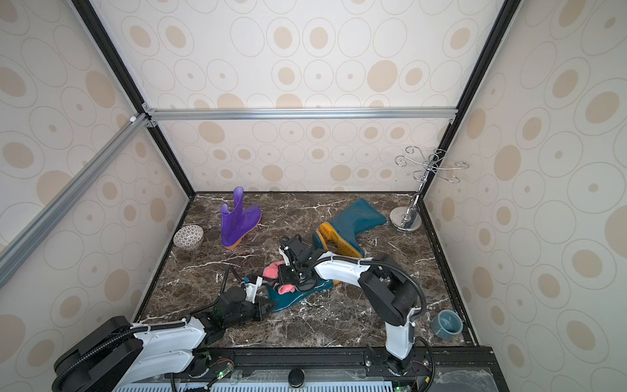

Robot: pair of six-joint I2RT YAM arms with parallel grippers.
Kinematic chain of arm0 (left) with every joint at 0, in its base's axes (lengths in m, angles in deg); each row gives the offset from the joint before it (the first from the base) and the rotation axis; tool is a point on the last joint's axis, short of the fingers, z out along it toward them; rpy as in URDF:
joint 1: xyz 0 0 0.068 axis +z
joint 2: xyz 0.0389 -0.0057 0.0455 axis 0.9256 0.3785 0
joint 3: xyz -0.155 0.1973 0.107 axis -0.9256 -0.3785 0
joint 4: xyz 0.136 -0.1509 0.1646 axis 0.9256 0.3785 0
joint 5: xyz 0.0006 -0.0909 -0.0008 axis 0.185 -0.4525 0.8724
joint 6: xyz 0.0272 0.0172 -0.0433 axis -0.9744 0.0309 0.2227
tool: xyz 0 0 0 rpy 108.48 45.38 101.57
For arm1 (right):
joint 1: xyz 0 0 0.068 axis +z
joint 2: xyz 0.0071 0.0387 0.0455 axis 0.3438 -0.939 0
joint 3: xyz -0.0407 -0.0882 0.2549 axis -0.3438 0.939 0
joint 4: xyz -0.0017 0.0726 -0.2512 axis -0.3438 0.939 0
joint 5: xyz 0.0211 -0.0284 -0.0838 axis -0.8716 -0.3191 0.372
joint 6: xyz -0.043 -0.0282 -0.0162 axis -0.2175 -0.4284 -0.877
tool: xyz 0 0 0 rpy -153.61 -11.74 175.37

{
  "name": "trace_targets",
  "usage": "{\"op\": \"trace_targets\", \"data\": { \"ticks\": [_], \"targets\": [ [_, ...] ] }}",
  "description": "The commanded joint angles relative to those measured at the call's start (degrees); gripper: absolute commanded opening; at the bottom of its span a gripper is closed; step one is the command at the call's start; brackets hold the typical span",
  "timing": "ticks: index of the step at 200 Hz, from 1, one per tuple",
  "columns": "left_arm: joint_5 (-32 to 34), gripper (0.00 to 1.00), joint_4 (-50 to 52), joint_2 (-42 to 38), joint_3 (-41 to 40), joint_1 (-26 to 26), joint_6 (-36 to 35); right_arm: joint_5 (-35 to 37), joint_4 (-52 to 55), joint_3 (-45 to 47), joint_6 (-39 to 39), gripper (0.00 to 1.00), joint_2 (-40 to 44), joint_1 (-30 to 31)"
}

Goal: Wipe the rubber boots with a cloth
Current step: Wipe the dirt off the rubber boot.

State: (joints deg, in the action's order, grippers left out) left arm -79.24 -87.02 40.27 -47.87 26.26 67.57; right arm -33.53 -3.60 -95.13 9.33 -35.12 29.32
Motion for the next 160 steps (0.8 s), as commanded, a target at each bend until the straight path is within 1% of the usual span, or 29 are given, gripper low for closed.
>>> {"op": "trace_targets", "data": {
  "ticks": [1, 23, 32, 40, 61, 75, 90, 97, 118, 137, 160],
  "targets": [
    [0.3, 0.0, 1.8, -1.7, -1.3, 0.3, -1.0, 4.8, -1.5, -3.2, 1.9, 0.0, -2.6, -1.2],
    [0.9, 0.0, 2.8, -2.7, -1.2, 0.3, -1.4, 11.5, 1.5, -7.9, -1.1, 0.0, -8.0, -1.9],
    [1.1, 0.0, 3.9, -2.7, -0.6, 0.3, -1.8, 12.3, 7.4, -11.6, -1.3, 0.0, -10.0, -2.7],
    [1.2, 0.0, 4.8, -2.7, 0.0, 0.3, -2.4, 12.4, 8.6, -12.4, -2.2, 0.0, -10.3, -3.0],
    [1.5, 0.0, 5.9, -3.8, -0.2, 0.3, -2.3, 21.8, 7.2, -6.1, -2.2, 0.0, -5.8, -3.6],
    [2.6, 0.0, 7.5, -5.1, -0.2, 0.4, -2.4, 27.2, 7.3, -1.3, 0.4, 0.0, -2.0, -5.5],
    [3.6, 0.0, 8.9, -6.1, -0.2, 0.3, -2.8, 26.9, 4.4, 3.4, 0.9, 0.0, 0.4, -8.7],
    [4.1, 0.0, 9.5, -6.5, -0.1, 0.3, -2.9, 27.2, 5.5, 3.7, 1.0, 0.0, 0.4, -10.1],
    [4.6, 0.0, 10.4, -7.1, -0.3, 0.4, -2.7, 28.7, 13.7, -1.8, 0.7, 0.0, -1.9, -13.4],
    [5.1, 0.0, 11.7, -7.9, -0.4, 0.4, -2.6, 31.3, 14.5, -5.4, -0.5, 0.0, -3.7, -15.2],
    [5.8, 0.0, 14.2, -9.6, -0.2, 0.4, -3.2, 33.8, 18.2, -11.2, -0.3, 0.0, -5.3, -16.7]
  ]
}}
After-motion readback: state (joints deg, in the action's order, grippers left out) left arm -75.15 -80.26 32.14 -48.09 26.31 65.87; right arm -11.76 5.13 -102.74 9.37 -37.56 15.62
